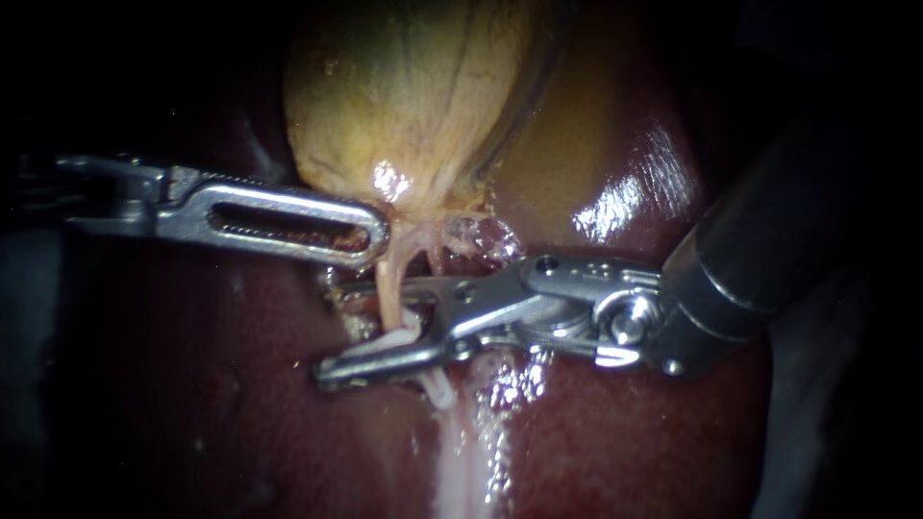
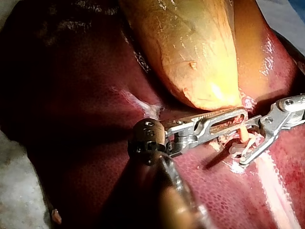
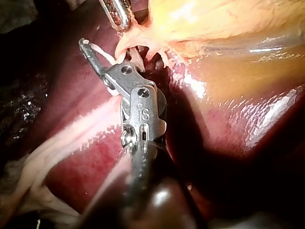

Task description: Clipping third clip left tube

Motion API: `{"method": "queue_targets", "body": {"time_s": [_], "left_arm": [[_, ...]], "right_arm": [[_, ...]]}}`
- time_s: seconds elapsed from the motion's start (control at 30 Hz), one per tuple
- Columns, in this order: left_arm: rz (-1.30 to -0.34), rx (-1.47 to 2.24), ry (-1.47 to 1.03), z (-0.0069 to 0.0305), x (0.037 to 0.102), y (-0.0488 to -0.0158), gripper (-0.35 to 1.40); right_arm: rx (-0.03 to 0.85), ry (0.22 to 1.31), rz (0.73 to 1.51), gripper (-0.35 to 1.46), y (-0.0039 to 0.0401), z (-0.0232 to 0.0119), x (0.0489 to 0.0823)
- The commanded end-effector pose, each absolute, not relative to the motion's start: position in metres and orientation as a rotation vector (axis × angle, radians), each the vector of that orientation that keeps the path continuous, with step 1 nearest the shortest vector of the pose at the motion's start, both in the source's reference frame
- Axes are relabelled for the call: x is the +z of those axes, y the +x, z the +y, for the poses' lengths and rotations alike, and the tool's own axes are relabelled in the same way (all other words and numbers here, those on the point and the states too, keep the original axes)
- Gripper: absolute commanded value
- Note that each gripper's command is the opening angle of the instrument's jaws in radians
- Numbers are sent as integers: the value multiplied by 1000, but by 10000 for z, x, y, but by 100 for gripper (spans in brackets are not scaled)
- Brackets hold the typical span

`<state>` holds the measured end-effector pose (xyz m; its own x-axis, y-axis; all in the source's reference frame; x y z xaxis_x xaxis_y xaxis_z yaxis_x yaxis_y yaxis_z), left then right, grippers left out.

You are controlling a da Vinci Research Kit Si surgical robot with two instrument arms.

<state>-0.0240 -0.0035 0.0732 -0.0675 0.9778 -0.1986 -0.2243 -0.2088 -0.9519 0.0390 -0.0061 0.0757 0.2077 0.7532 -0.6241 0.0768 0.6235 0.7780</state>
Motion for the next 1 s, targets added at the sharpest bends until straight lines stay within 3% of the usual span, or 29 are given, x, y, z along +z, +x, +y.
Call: {"method": "queue_targets", "body": {"time_s": [0.03, 0.7, 0.83, 1.0], "left_arm": [[-961, 1493, -1157, -35, 732, -240, -35], [-958, 1497, -1161, -34, 733, -240, -35], [-958, 1497, -1161, -34, 733, -240, -35], [-958, 1497, -1161, -34, 733, -240, -35]], "right_arm": [[549, 800, 1299, 48, 389, -58, 757], [597, 842, 1327, 40, 379, -41, 746], [638, 881, 1311, 23, 374, -43, 745], [661, 910, 1299, -14, 366, -44, 744]]}}
